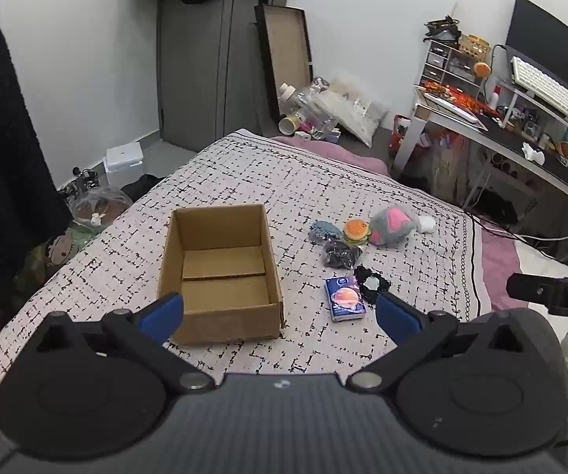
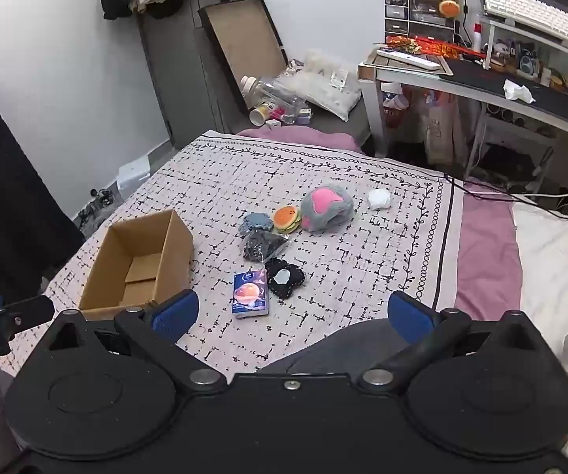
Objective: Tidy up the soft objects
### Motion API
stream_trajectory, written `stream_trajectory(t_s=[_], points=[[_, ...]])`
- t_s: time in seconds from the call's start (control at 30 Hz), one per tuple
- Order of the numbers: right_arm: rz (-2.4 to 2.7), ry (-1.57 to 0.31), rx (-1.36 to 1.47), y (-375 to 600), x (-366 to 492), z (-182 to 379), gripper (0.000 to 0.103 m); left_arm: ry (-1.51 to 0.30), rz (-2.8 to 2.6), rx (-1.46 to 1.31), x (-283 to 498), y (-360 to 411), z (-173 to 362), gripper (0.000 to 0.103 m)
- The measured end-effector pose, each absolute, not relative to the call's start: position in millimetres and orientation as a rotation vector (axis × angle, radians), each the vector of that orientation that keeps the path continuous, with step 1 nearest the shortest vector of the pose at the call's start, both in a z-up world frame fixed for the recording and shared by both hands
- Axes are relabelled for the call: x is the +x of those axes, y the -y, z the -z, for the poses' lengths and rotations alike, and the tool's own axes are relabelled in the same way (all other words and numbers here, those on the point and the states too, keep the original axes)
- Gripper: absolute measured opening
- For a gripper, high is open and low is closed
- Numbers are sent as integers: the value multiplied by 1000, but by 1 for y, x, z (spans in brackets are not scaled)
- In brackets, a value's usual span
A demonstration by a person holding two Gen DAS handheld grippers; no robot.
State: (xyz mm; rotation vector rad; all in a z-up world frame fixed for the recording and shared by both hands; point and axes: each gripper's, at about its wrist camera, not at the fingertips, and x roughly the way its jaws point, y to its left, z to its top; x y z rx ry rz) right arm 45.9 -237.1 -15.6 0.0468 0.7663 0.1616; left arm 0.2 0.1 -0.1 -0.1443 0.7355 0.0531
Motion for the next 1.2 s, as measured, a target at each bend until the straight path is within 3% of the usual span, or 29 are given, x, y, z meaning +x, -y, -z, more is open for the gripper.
stream_trajectory(t_s=[1.2], points=[[-161,-768,-15,229,40,24,103,-757,-47,-132,1,4,8,103]])
